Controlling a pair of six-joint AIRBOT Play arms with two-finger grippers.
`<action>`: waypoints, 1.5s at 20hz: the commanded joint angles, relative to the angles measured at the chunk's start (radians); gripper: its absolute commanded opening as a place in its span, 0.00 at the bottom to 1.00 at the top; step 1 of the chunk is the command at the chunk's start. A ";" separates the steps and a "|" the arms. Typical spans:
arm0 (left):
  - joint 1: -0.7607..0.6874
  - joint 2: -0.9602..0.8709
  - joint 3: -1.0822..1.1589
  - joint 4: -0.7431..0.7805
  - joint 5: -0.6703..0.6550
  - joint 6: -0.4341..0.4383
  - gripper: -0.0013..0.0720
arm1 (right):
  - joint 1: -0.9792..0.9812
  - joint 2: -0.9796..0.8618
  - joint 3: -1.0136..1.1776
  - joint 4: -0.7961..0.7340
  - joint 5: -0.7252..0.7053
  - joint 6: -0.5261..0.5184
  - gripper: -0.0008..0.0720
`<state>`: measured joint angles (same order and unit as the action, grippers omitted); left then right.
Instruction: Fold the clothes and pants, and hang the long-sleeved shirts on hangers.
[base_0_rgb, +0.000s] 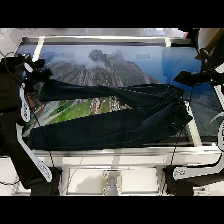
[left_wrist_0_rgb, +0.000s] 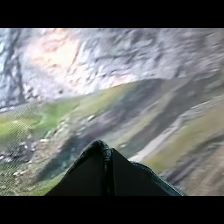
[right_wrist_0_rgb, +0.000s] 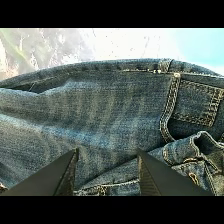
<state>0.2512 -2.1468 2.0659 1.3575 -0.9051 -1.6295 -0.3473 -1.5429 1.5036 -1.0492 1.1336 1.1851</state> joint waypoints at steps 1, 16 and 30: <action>0.010 0.090 0.001 -0.010 -0.022 0.015 0.04 | 0.000 0.002 0.002 -0.002 0.008 0.004 0.57; 0.099 0.869 -1.080 0.346 0.099 0.070 0.04 | -0.169 0.202 -0.015 -0.088 0.174 0.024 0.57; 0.153 0.613 -0.590 0.123 -0.057 0.080 0.97 | -0.168 0.147 -0.022 -0.064 0.033 0.061 0.57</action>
<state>0.3954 -1.3895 1.2472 1.6760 -0.7483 -1.6928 -0.5167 -1.3663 1.4822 -1.1271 1.1809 1.2301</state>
